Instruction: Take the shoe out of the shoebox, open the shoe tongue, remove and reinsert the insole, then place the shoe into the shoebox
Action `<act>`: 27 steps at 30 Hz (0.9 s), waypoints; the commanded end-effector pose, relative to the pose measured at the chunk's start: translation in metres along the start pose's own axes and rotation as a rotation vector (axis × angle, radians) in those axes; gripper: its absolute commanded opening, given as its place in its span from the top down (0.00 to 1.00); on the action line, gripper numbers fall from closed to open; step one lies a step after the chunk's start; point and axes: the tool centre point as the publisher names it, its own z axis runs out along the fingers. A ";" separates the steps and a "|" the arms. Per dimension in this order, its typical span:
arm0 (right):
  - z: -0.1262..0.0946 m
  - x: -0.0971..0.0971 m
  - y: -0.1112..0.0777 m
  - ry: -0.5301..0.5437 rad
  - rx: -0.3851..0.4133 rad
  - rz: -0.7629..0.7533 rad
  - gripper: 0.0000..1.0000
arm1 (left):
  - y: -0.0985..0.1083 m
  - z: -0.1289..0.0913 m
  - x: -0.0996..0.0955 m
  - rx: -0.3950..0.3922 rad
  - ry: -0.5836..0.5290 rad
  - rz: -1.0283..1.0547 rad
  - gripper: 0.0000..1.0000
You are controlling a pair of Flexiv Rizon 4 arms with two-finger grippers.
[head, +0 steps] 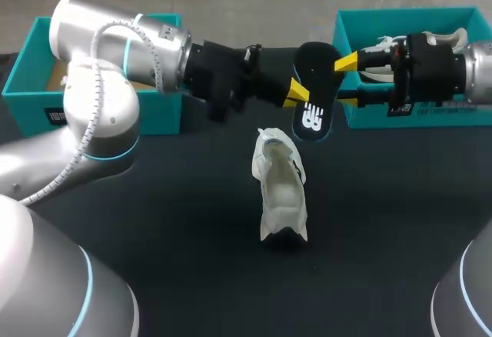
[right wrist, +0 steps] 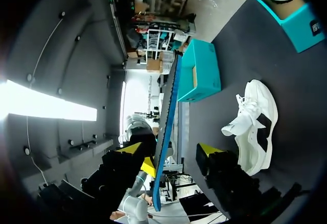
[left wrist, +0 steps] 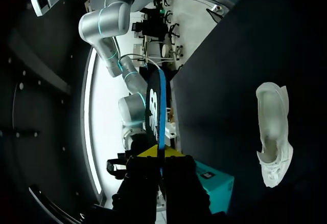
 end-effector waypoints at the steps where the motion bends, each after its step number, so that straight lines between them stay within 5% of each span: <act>1: 0.008 0.001 0.005 0.013 0.000 0.002 0.51 | 0.001 0.011 0.001 -0.018 -0.018 0.009 1.00; 6: 0.012 0.003 0.009 0.019 0.000 0.001 0.57 | -0.002 0.014 0.001 -0.043 -0.034 0.016 1.00; 10: 0.014 0.003 0.009 0.027 -0.007 0.009 1.00 | -0.005 0.013 0.003 -0.052 -0.035 0.014 1.00; 17: 0.015 -0.002 0.008 0.036 -0.015 0.020 1.00 | -0.010 0.011 0.008 -0.064 -0.010 -0.003 1.00; 18: 0.015 -0.003 0.008 0.036 -0.015 0.021 1.00 | -0.011 0.010 0.009 -0.068 0.005 -0.008 0.95; 19: 0.016 -0.003 0.008 0.037 -0.016 0.021 1.00 | -0.011 0.009 0.009 -0.075 0.016 -0.006 0.60; 20: 0.016 -0.004 0.008 0.039 -0.017 0.025 1.00 | -0.011 0.008 0.009 -0.082 0.024 -0.017 0.00; 27: 0.023 -0.013 0.007 0.031 0.000 0.044 1.00 | -0.011 -0.014 0.001 -0.042 0.192 -0.076 0.00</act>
